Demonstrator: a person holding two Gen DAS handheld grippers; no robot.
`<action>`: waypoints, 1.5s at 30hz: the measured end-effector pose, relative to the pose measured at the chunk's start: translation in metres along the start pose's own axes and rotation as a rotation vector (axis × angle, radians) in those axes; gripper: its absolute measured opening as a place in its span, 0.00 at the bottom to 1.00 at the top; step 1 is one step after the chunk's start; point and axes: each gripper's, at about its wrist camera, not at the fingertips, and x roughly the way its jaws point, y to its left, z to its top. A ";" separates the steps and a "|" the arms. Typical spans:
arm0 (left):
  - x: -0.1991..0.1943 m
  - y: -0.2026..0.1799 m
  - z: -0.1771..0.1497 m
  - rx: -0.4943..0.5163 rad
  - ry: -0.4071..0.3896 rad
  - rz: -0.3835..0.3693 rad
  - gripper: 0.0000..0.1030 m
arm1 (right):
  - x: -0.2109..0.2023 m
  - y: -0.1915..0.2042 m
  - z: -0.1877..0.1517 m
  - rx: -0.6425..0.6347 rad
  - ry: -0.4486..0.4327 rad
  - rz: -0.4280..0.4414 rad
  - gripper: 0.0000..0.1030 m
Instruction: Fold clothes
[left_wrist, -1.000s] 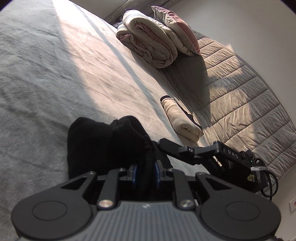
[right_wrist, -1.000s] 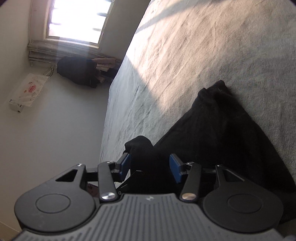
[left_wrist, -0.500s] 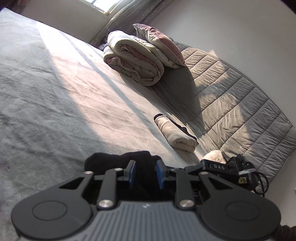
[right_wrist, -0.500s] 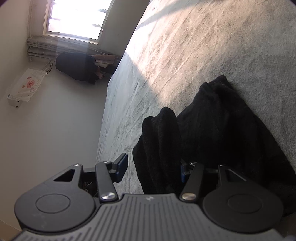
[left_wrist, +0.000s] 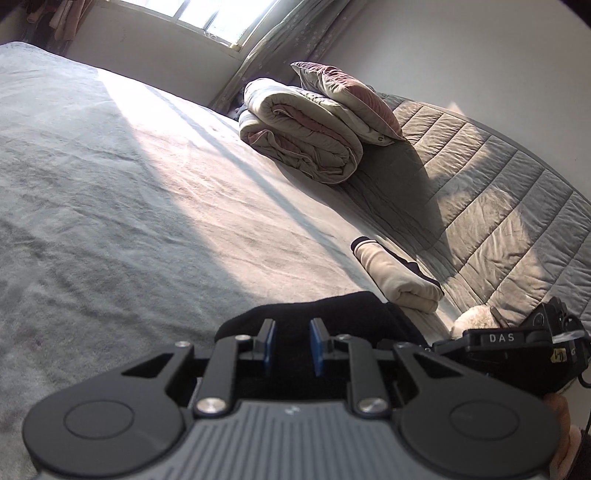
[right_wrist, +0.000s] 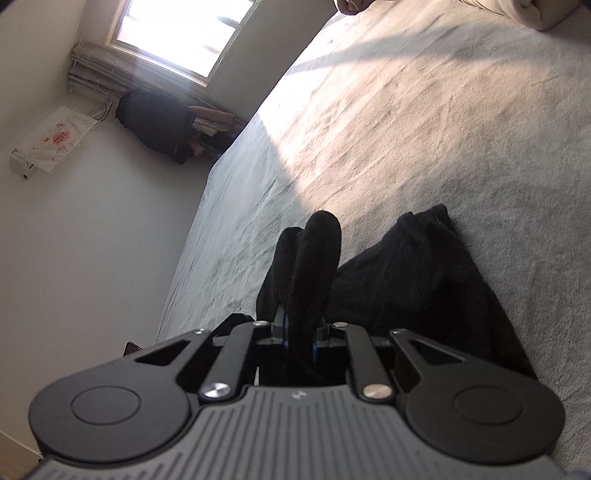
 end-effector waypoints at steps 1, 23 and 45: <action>0.002 -0.001 -0.001 -0.001 0.001 -0.003 0.20 | -0.003 -0.002 0.002 0.019 -0.002 0.004 0.13; 0.017 -0.016 -0.010 0.074 0.000 0.044 0.20 | -0.049 -0.004 0.012 -0.119 -0.139 -0.153 0.37; 0.035 -0.032 -0.019 0.190 -0.012 0.134 0.20 | -0.020 0.000 -0.020 -0.478 -0.242 -0.400 0.15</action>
